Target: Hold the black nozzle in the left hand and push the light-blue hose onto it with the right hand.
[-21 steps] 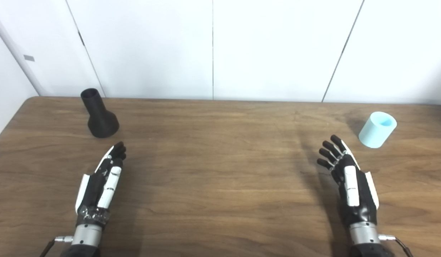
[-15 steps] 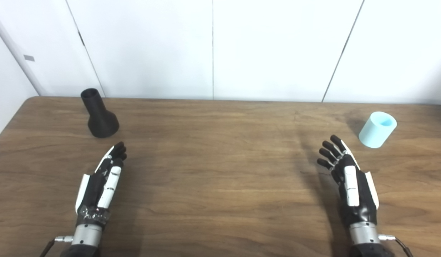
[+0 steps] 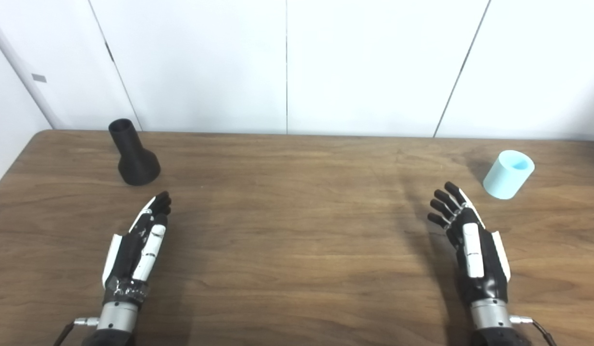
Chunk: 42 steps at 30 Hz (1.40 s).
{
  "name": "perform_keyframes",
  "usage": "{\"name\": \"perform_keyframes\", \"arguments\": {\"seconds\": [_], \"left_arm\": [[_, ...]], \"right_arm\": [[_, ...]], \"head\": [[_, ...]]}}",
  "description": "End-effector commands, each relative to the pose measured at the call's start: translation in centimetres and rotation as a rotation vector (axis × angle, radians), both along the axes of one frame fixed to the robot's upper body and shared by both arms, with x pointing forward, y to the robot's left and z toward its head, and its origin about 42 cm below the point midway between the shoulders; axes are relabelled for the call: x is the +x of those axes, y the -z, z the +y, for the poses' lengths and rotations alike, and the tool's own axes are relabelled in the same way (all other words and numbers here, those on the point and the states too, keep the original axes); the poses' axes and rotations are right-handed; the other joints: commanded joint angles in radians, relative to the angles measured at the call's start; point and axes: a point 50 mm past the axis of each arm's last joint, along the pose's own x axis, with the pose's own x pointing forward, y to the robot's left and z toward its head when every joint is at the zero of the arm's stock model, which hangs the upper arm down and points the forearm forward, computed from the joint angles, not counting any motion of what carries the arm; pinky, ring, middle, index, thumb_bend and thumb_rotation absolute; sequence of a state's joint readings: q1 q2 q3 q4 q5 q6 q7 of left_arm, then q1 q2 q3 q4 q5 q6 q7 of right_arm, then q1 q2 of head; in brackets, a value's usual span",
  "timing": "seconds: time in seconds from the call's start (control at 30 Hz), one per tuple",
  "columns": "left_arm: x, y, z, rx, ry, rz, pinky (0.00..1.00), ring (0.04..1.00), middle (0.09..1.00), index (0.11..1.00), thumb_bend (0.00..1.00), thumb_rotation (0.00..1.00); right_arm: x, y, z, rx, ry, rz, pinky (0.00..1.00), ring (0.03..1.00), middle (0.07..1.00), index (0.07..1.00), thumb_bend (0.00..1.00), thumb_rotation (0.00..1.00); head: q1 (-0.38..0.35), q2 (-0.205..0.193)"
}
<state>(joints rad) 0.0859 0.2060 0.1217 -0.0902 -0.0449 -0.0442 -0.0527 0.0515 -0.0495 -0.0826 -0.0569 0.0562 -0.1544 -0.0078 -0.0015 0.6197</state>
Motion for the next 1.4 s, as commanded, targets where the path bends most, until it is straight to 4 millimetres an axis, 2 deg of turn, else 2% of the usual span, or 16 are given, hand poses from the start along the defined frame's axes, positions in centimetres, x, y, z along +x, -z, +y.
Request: {"name": "perform_keyframes", "arguments": {"seconds": [0.0,0.13,0.3,0.5,0.57,0.67,0.83,0.9,1.0,1.1,1.2,1.37], "left_arm": [[-1.3,1.8,-0.3,-0.020,0.006,0.089,0.94,0.931,0.926,0.919,0.38,0.74],[-1.4,1.8,-0.3,0.002,0.009,0.087,0.94,0.934,0.927,0.923,0.35,0.74],[-1.5,1.7,-0.5,0.037,0.008,0.086,0.92,0.932,0.921,0.922,0.33,0.69],[-1.9,1.5,-0.7,0.033,-0.015,0.093,0.89,0.917,0.916,0.925,0.36,0.57],[-1.9,1.3,-0.9,0.013,-0.037,0.087,0.89,0.912,0.912,0.923,0.37,0.47],[-2.2,1.3,-0.9,0.018,-0.081,0.069,0.84,0.879,0.886,0.902,0.44,0.34],[-2.5,0.7,-0.8,0.070,-0.167,0.024,0.81,0.844,0.856,0.872,0.63,0.21],[-2.3,0.1,-0.5,0.131,-0.202,0.004,0.82,0.839,0.851,0.871,0.68,0.21],[-1.6,-0.8,0.4,0.163,-0.235,-0.027,0.82,0.829,0.849,0.880,0.80,0.20],[-0.7,-1.9,1.3,0.175,-0.253,-0.050,0.83,0.840,0.863,0.897,0.87,0.18],[0.7,-3.6,2.3,0.206,-0.266,-0.102,0.81,0.839,0.872,0.913,0.94,0.18],[2.4,-5.8,3.2,0.235,-0.282,-0.132,0.84,0.867,0.885,0.914,0.98,0.19]], "right_arm": [[-2.0,3.1,0.5,0.034,0.011,0.113,0.78,0.846,0.857,0.880,0.40,0.95],[-2.1,3.0,0.4,0.032,0.007,0.116,0.78,0.849,0.859,0.885,0.39,0.97],[-2.3,2.9,0.3,0.033,0.011,0.116,0.77,0.846,0.861,0.884,0.39,0.97],[-2.6,2.9,0.1,0.051,0.012,0.118,0.79,0.857,0.870,0.889,0.41,0.94],[-2.7,2.8,-0.1,0.053,0.014,0.120,0.79,0.849,0.863,0.885,0.42,0.92],[-2.9,2.8,-0.3,0.043,0.020,0.127,0.78,0.851,0.864,0.891,0.40,0.94],[-3.3,2.9,-0.9,0.048,0.012,0.124,0.82,0.869,0.874,0.909,0.39,0.97],[-3.4,2.9,-1.1,0.064,0.014,0.137,0.82,0.870,0.874,0.910,0.40,0.97],[-3.7,2.8,-1.4,0.064,0.020,0.143,0.83,0.865,0.870,0.908,0.40,0.95],[-3.9,2.8,-1.5,0.071,0.025,0.145,0.82,0.861,0.870,0.912,0.41,0.90],[-3.9,2.5,-1.5,0.093,0.027,0.146,0.81,0.870,0.882,0.924,0.40,0.83],[-4.0,2.6,-1.7,0.078,0.024,0.147,0.81,0.873,0.888,0.931,0.41,0.81]], "head": [[0.002,0.000],[0.019,-0.003],[0.034,-0.005],[0.056,-0.007],[0.088,-0.010],[0.125,-0.013],[0.155,-0.020],[0.174,-0.024],[0.197,-0.026],[0.205,-0.025],[0.208,-0.025],[0.224,-0.032]]}}
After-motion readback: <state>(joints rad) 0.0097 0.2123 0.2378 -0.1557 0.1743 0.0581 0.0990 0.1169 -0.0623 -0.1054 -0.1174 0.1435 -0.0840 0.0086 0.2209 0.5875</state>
